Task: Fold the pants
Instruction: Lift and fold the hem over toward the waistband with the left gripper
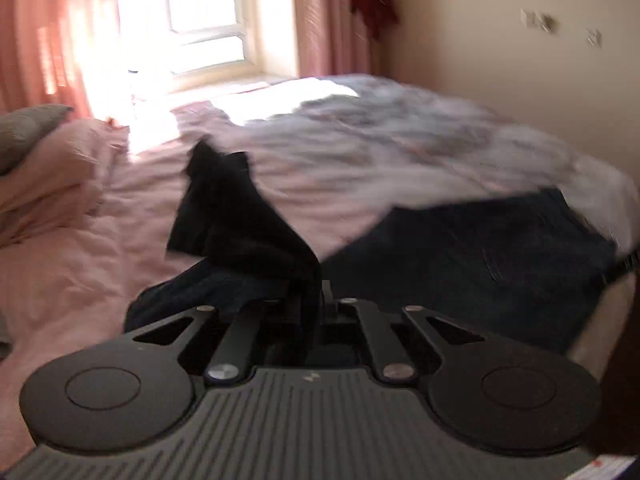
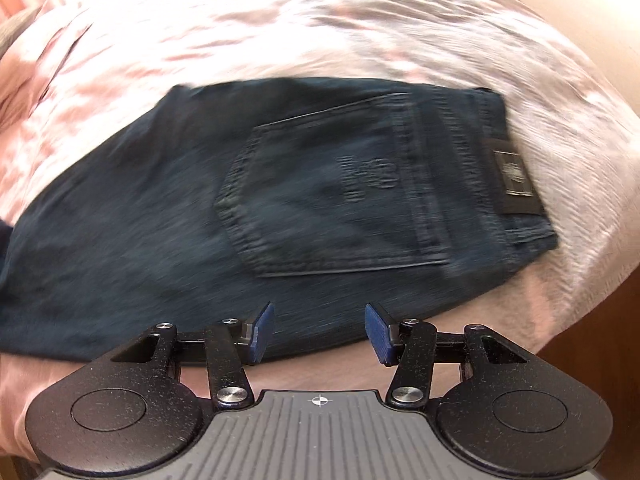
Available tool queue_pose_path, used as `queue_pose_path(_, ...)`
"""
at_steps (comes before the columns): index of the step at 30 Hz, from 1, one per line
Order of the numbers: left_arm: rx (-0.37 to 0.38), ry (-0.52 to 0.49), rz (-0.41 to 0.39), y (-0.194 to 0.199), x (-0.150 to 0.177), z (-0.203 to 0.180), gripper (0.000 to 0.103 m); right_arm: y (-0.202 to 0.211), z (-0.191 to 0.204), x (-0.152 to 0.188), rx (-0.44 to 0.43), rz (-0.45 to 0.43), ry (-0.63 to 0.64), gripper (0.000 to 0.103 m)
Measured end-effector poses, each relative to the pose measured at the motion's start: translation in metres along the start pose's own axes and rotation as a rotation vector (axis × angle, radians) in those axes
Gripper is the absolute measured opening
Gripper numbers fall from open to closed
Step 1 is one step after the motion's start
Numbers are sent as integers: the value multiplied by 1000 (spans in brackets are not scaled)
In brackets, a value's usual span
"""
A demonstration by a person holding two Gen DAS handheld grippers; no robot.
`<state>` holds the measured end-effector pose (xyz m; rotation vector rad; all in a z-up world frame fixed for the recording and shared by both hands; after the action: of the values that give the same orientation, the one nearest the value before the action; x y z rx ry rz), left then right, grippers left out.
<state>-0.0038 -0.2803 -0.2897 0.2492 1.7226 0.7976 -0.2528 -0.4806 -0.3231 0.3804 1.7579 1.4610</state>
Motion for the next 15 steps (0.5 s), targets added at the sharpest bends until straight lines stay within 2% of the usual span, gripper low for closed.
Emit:
queue_pose_path(3, 20, -78, 226, -41, 63, -30, 14, -4, -23, 3, -23, 3, -53, 48)
queue_pose_path(4, 4, -94, 261, -50, 79, -30, 14, -5, -29, 3, -36, -3, -73, 48)
queue_pose_path(6, -12, -75, 239, -39, 85, -28, 16, -4, -35, 2, -97, -51, -108, 48)
queue_pose_path(9, 16, 62, 243, -21, 68, -10, 30, -4, -30, -1, -259, -141, -144, 48)
queue_pose_path(12, -54, 203, 219, 3, 51, 17, 30, -15, -10, -6, -448, -181, -172, 48)
queue_pose_path(15, -161, 393, 209, 13, 41, 61, 30, -36, 21, -16, -610, -165, -187, 48)
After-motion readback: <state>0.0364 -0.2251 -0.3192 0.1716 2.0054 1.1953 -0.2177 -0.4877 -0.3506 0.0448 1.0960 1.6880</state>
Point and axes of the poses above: each gripper's, at about its wrist camera, not at the fingertips, and y roughly against the way its jaws point, z to its left, x to its underside, the point moved 2 cm from there along -y, roughly the way its jaws point, and after that the axes turned 14 degrees about y, right-handed, at the moved point
